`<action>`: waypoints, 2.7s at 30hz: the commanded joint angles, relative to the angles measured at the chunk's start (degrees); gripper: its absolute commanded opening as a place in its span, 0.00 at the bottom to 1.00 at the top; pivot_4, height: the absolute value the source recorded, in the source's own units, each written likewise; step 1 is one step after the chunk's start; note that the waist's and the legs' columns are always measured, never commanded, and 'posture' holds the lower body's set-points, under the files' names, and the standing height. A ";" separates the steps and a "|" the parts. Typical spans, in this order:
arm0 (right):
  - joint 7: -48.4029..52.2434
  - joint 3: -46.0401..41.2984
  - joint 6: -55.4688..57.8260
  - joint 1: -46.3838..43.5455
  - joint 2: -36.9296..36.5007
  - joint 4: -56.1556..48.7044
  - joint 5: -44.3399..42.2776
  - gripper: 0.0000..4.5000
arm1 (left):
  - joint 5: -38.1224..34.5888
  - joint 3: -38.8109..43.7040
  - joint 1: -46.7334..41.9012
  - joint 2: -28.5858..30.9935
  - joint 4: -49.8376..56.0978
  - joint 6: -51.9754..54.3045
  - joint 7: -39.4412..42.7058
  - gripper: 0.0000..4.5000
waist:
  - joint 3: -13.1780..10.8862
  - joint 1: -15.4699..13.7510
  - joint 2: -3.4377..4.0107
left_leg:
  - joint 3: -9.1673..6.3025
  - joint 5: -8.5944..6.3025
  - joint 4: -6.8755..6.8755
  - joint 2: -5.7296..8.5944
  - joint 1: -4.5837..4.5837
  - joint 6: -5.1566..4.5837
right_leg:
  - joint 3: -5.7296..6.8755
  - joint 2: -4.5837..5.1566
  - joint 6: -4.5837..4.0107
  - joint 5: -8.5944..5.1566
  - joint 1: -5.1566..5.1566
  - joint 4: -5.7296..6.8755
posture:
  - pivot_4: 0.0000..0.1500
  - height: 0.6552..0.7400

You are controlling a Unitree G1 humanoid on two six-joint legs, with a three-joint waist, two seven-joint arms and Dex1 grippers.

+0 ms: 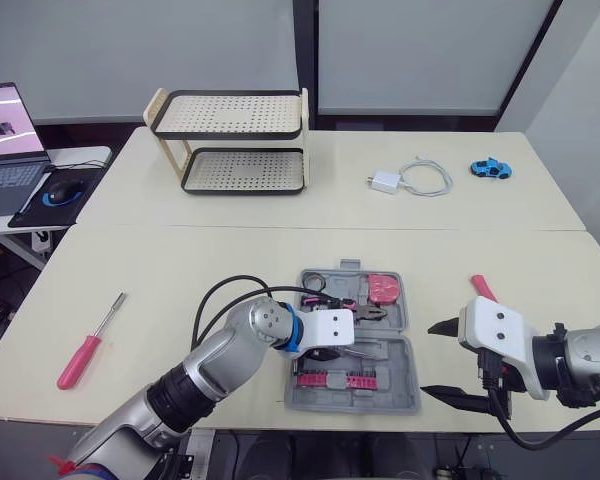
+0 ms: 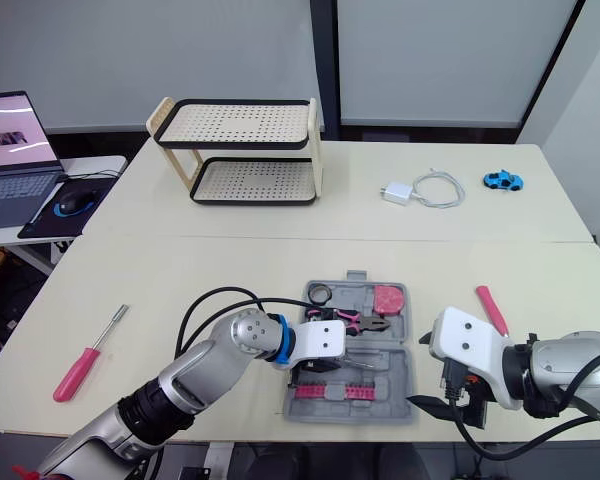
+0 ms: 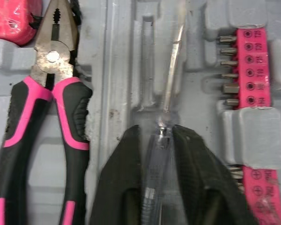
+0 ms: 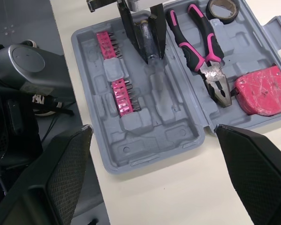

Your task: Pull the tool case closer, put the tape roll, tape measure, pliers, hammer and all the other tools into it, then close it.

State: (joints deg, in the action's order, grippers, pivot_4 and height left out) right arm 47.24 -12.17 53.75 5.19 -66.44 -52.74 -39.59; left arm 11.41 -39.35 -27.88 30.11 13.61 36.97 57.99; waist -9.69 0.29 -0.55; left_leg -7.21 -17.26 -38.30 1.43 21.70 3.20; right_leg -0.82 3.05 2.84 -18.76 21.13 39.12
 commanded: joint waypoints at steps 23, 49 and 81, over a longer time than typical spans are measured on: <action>-1.93 -1.11 0.25 -1.09 0.81 -1.40 -2.74 1.00 | -8.41 7.63 -0.35 3.85 1.69 -12.29 3.89 0.59 | 0.00 0.00 0.00 | -0.02 0.00 -0.01 -0.02 0.01 0.00 | 0.01 0.02 0.00 0.00 0.00 0.00 | 1.00 1.00; -2.19 -0.90 0.07 -1.90 0.70 -0.84 -2.61 1.00 | -10.52 10.54 1.14 1.80 -17.38 -37.67 9.81 0.01 | 0.01 0.05 0.02 | -0.03 0.00 -0.01 0.01 0.00 0.00 | 0.03 0.02 0.00 0.00 0.00 0.00 | 1.00 1.00; -1.98 -1.42 0.21 -1.65 0.55 -1.30 -3.03 1.00 | -3.13 10.12 1.86 -2.42 -25.73 -36.76 4.59 0.01 | 0.12 0.11 0.02 | -0.03 0.00 -0.02 0.02 -0.05 0.00 | 0.04 0.01 0.00 0.00 -0.03 0.02 | 1.00 1.00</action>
State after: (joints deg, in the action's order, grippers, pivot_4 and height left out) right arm 45.02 -12.19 54.33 3.71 -65.78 -52.74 -41.89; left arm 6.88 -29.01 -26.77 27.39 -11.16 -1.18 63.04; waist -9.57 0.40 -0.53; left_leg -7.24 -17.26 -38.31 1.45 21.64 3.20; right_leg -0.78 3.06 2.84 -18.75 21.09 39.15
